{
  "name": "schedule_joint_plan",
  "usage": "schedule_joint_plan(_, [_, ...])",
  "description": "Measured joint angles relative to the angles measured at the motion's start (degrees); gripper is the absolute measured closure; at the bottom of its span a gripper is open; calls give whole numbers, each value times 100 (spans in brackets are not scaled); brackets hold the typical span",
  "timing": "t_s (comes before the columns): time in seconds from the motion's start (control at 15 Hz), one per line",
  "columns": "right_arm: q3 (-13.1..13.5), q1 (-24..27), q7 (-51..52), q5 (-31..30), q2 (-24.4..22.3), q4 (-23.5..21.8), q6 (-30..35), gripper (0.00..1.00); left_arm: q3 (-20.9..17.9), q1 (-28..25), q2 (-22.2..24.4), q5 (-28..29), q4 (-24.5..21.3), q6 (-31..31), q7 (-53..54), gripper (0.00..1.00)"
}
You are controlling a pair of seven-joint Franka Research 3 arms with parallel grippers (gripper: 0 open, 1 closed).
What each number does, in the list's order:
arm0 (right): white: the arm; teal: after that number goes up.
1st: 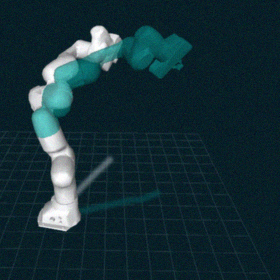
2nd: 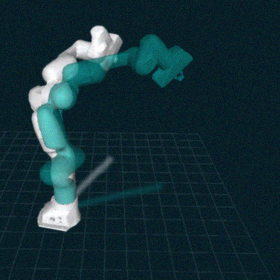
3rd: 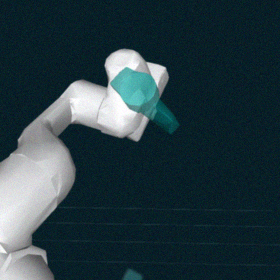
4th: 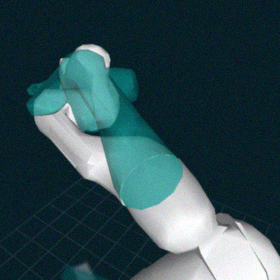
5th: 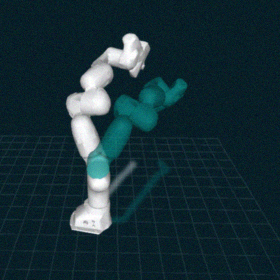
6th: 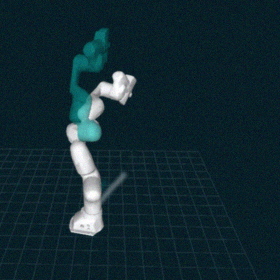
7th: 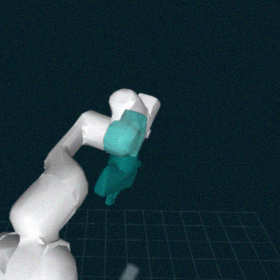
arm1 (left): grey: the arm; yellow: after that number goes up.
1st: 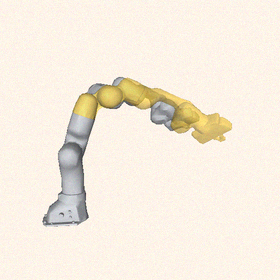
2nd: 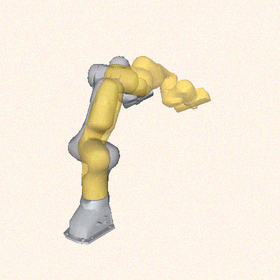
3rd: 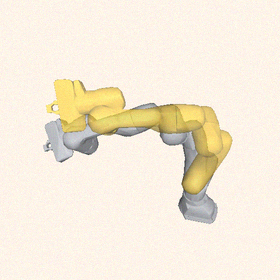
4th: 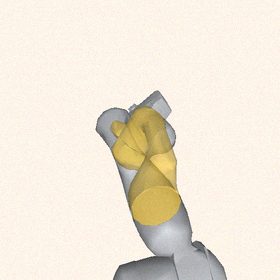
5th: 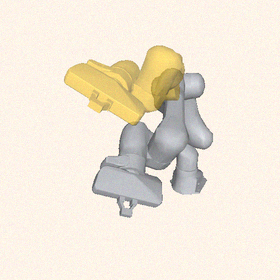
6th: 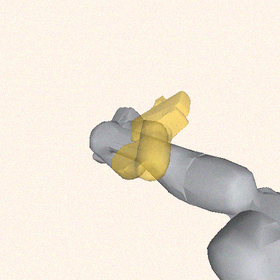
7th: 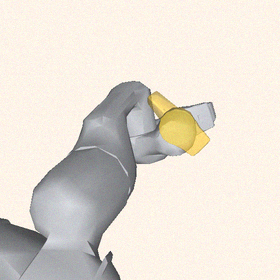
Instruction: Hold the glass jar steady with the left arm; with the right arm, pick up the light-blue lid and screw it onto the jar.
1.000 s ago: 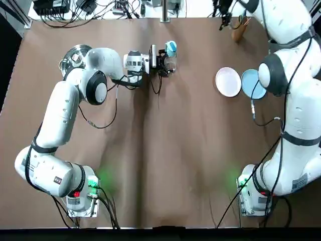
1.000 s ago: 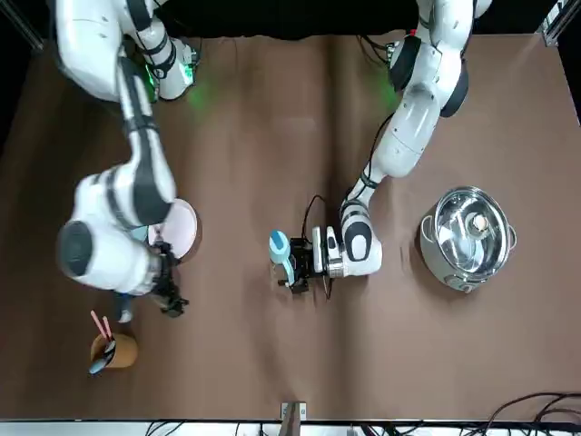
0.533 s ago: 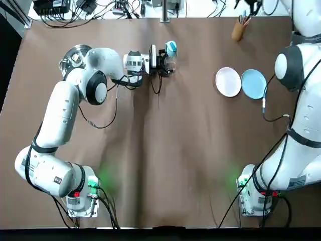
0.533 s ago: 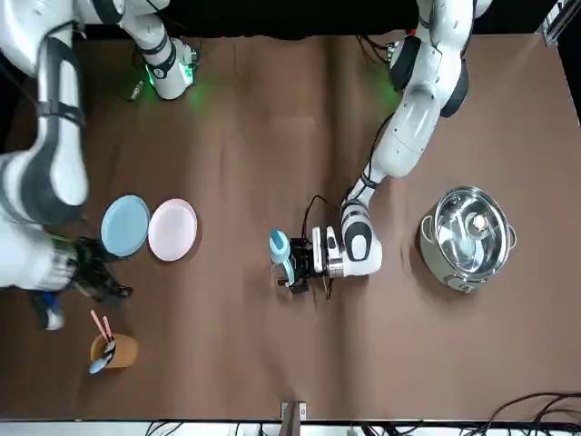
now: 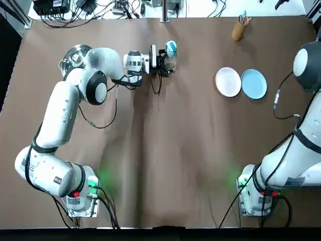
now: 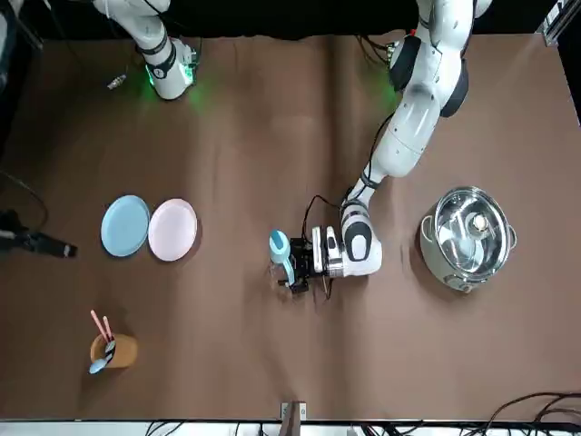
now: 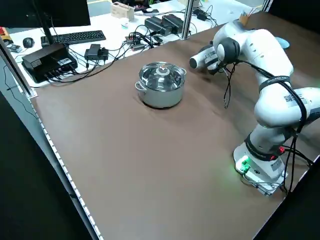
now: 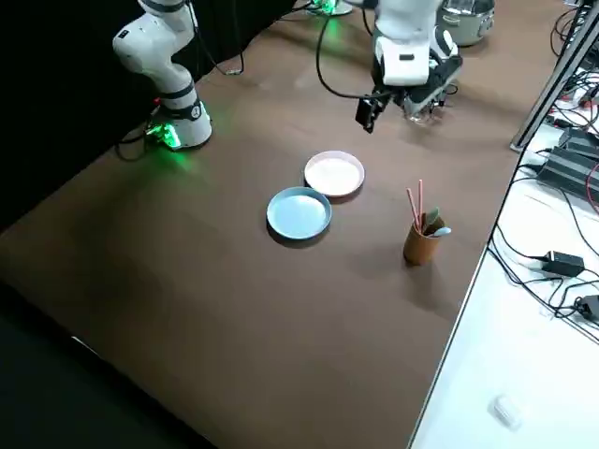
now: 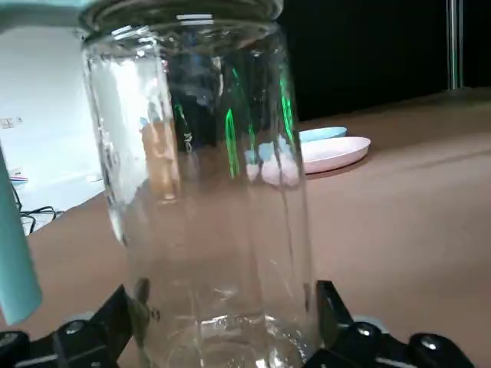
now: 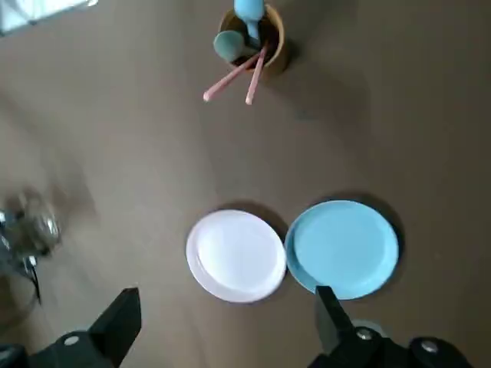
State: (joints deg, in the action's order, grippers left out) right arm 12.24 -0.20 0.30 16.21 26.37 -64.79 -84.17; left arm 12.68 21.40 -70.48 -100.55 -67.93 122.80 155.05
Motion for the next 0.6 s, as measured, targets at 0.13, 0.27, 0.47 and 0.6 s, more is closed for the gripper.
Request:
schedule_joint_plan(0.13, [-4,12,380,-58,-121,0,238,0,0,0,0,0,0,0,0,4])
schedule_joint_plan(0.27, [-19,9,564,-104,-204,-1,322,0,0,1,0,1,0,-1,13,4])
schedule_joint_plan(0.47, [-20,9,806,-144,-252,0,328,0,0,0,0,3,0,-4,21,4])
schedule_joint_plan(0.6, [-16,11,1047,-189,-331,-12,330,0,-1,1,0,3,0,-4,22,4])
